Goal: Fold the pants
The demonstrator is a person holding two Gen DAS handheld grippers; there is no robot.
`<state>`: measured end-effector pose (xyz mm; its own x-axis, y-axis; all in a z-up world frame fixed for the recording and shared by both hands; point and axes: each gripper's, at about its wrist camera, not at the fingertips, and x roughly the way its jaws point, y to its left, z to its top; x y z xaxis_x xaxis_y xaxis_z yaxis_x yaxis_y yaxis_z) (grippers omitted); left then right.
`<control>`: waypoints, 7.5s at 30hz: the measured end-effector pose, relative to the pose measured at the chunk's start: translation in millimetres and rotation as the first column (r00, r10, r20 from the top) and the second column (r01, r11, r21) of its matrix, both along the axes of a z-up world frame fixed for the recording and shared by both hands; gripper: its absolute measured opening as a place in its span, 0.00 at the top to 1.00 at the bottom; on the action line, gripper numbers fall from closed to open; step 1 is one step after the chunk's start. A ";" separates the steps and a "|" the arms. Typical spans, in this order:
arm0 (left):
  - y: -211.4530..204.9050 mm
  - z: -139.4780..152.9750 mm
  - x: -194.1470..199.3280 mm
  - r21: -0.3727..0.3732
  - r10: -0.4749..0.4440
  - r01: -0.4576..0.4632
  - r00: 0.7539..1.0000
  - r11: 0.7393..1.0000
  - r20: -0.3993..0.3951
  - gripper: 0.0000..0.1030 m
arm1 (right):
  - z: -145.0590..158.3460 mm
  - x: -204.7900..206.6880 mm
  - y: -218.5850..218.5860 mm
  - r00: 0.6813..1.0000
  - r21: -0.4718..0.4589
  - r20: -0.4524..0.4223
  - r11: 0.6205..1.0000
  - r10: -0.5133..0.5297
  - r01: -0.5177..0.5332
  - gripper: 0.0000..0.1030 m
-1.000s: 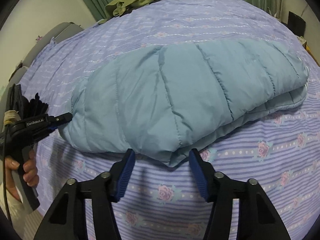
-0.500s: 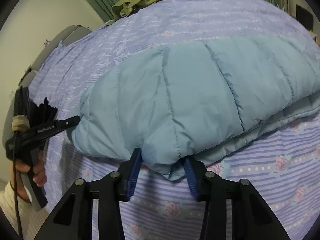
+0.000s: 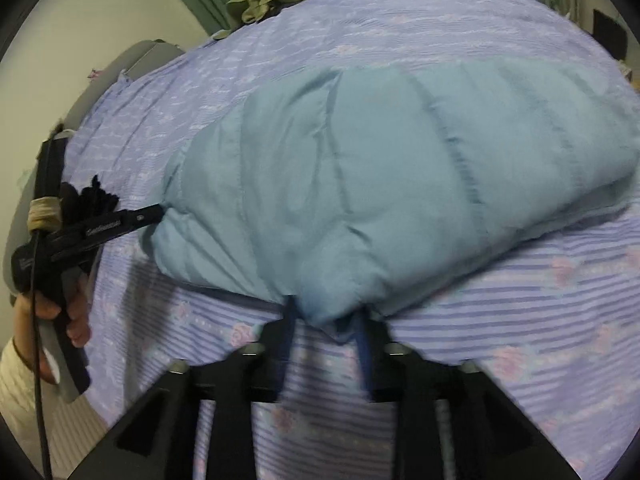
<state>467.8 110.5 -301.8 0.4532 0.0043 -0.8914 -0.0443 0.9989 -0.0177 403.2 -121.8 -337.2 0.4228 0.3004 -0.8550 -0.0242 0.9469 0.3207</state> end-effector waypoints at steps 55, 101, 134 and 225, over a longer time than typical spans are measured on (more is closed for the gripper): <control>-268.8 -43.7 24.6 -0.265 -0.365 0.350 0.931 0.899 -0.010 0.94 | -23.6 61.8 -266.3 0.847 0.208 0.075 0.839 -0.526 0.502 0.37; -264.6 -57.7 30.3 -0.249 -0.301 0.269 0.948 0.931 -0.103 0.96 | 39.8 -5.8 -240.3 0.835 0.153 0.207 0.860 -0.510 0.487 0.67; 62.4 56.4 -42.9 -0.307 0.016 0.007 0.997 0.952 0.071 0.68 | 101.8 47.1 149.2 0.932 -0.438 0.351 0.895 0.086 0.082 0.71; 24.6 -42.6 -21.1 -0.518 0.248 -0.272 0.962 0.811 -0.117 0.49 | -26.0 63.1 -7.3 0.991 0.148 -0.052 0.981 -0.122 0.129 0.34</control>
<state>446.8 135.1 -344.4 0.4642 -0.3564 -0.8109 -0.3136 0.7900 -0.5268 466.4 -129.1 -363.2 0.4294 0.3737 -0.8222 0.1085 0.8824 0.4578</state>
